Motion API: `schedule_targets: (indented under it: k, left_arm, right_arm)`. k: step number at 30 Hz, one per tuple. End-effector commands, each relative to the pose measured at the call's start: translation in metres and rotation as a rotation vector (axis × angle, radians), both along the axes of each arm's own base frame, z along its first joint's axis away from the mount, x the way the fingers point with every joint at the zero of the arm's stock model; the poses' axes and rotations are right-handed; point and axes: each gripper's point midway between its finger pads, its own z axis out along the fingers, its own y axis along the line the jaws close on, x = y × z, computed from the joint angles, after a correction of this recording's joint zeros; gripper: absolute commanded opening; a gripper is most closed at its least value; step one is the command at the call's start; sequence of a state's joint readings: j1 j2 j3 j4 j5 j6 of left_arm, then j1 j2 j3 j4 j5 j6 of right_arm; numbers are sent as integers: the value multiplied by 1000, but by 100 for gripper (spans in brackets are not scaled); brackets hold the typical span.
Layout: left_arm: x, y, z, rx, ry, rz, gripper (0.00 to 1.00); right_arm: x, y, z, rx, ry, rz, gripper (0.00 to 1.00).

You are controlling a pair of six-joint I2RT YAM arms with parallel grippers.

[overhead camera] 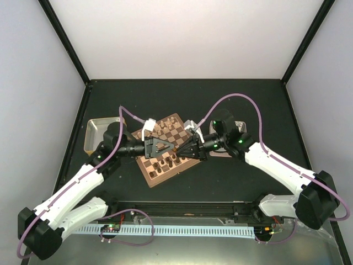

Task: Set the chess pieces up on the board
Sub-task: Pick up the chess piece from the storage box, then place the chess piece on the chessboard.

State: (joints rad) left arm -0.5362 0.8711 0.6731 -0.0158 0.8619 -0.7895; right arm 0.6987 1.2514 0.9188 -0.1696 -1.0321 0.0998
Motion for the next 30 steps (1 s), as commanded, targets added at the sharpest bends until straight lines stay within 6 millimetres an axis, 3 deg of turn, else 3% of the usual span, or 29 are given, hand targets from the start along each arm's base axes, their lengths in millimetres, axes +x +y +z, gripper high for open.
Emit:
schedule_targets:
  k: [1,6,11,15,19,24,30]
  left_arm:
    - [0,0,22,-28,-77,-13,15]
    - [3,2,17,-8,-85,7,2]
    - [22,26,-8,145,-111,193,2]
    - [44,73,-52,391,-92,472,1]
    - [47,124,-96,629,-10,681,2]
    - [43,140,-146,742,68,730,2]
    - [35,135,-190,826,148,668,3]
  right_arm:
    - [-6,3,8,15,-25,40,9]
    - [0,3,3,-8,-30,8,9]
    - [15,3,-12,-64,-26,-85,9]
    - [37,1,-35,-150,5,-217,9]
    - [54,1,-55,-213,56,-307,9]
    - [67,3,-63,-233,83,-372,9]
    - [73,4,-68,-257,94,-395,9]
